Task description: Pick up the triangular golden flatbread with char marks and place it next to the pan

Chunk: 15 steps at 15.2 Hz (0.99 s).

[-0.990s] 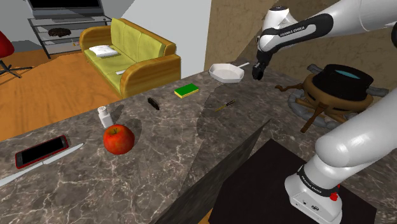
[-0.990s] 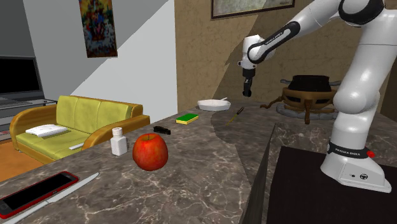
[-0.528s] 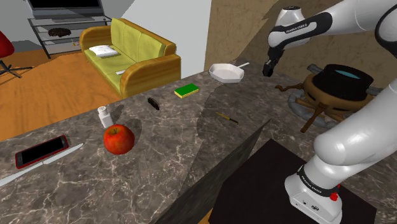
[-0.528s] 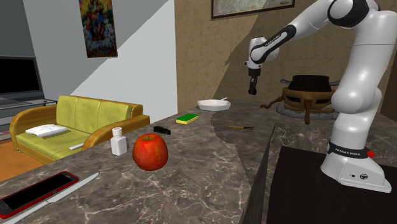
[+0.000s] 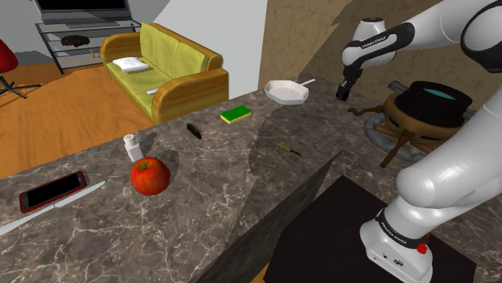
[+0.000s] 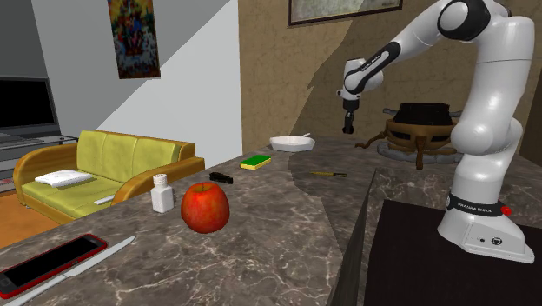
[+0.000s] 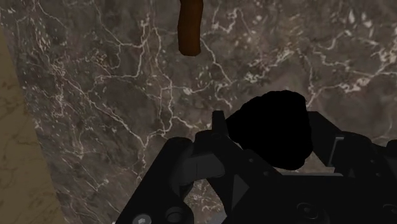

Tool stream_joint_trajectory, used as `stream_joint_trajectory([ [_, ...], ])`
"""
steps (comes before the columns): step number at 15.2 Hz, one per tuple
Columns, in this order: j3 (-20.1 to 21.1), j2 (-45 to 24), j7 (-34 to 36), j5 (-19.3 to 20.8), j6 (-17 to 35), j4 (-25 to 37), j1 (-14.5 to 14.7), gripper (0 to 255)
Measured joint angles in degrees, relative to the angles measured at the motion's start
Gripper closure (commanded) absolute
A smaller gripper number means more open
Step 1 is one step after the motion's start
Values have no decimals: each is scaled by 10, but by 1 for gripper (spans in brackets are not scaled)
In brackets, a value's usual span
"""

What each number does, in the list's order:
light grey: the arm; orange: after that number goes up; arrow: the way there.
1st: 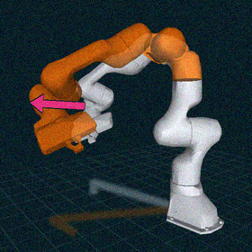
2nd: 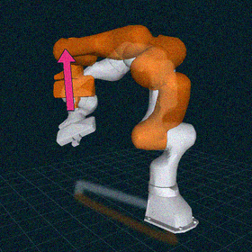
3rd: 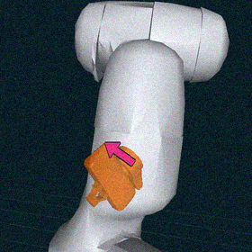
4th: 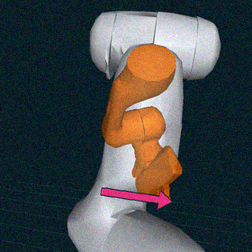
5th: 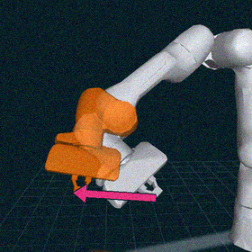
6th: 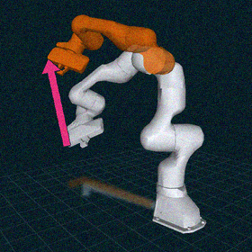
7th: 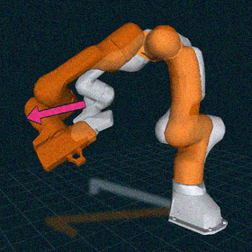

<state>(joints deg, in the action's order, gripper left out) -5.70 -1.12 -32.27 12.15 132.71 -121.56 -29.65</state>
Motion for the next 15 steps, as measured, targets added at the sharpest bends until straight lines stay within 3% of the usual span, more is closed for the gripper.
stream_joint_trajectory([
  [15, -4, -61, 23, 16, 106, -46, -3, 255],
])
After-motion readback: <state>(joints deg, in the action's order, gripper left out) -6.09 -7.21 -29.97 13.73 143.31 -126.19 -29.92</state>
